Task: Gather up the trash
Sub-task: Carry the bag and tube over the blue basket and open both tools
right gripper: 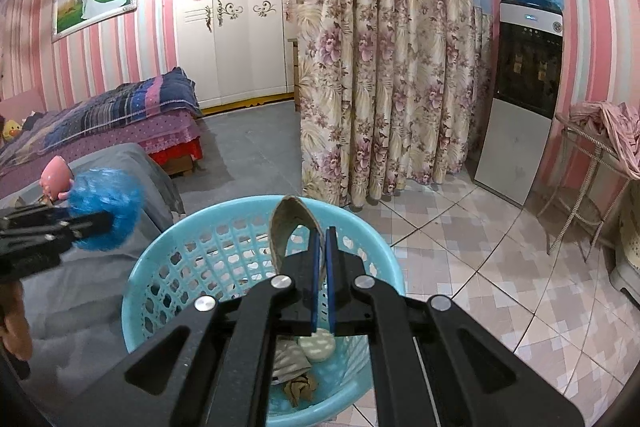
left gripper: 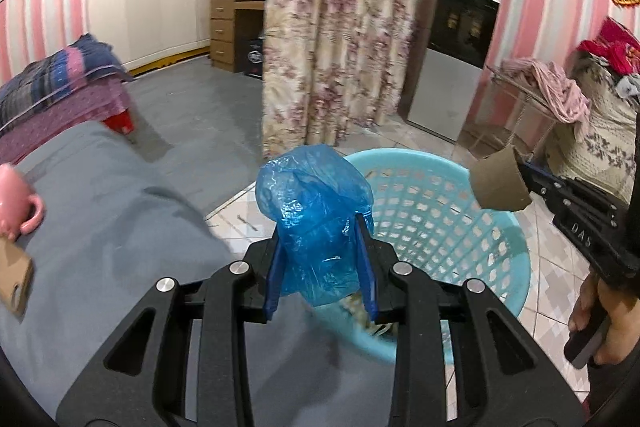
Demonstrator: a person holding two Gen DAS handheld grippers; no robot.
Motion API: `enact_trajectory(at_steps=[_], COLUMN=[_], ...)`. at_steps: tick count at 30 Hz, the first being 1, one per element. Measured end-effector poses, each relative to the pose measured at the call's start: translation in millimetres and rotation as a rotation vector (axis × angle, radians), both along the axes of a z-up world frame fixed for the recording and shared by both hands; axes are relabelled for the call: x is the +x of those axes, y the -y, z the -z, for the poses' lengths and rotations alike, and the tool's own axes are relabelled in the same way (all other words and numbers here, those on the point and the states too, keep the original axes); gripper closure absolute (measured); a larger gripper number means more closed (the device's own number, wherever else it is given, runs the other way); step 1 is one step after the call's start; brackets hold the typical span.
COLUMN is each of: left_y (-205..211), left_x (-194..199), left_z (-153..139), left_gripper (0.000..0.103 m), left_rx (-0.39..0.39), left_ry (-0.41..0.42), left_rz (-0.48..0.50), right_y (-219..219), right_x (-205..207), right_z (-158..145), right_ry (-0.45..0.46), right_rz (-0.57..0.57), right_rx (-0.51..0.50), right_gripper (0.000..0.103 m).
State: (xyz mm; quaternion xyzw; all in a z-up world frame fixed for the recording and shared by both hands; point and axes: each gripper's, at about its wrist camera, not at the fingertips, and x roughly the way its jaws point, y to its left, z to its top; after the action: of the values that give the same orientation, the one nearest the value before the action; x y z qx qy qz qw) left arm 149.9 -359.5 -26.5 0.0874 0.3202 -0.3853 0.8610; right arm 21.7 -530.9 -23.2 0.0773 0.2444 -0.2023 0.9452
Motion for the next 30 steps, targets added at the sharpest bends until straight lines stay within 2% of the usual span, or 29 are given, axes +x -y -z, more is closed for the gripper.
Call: enact_trajectory(at_steps=[5,7,9,12,17,25,30], left_y=[32,39,44,42,25,-12,-29], left_x=[-2,1,6,11,21,39,35], left_z=[7,11,15,16,12,5,-6], left_gripper=[0.071,0.063,0.047,0.033,0.017,0.010,0.009], left_rx=[0.025,0.037,0.052,0.060,0.066,0.057,0.047], left_ry=[0.038,0.041,0.036,0.051,0.072,0.062,0.078], left_rz=[0.043,0.034,0.021,-0.004,-0.061,-0.138,-0.159], right_y=[3,3,4,3,0,-5,-4], right_x=[1,2,2,4,5,17,29], right_z=[6,9,11,15,19,23,27], right_ry=[-0.019,-0.027,-0.033,-0.041,-0.051,-0.073,-0.092], right_rz=[0.012,0.015,0.018,0.019,0.023,0.033,0.051], right_rx=[-0.015,-0.016,-0.013,-0.011,-0.008,-0.006,0.018], right_gripper=[0.100,0.100,0.100,0.100,0.100,0.100,0.097])
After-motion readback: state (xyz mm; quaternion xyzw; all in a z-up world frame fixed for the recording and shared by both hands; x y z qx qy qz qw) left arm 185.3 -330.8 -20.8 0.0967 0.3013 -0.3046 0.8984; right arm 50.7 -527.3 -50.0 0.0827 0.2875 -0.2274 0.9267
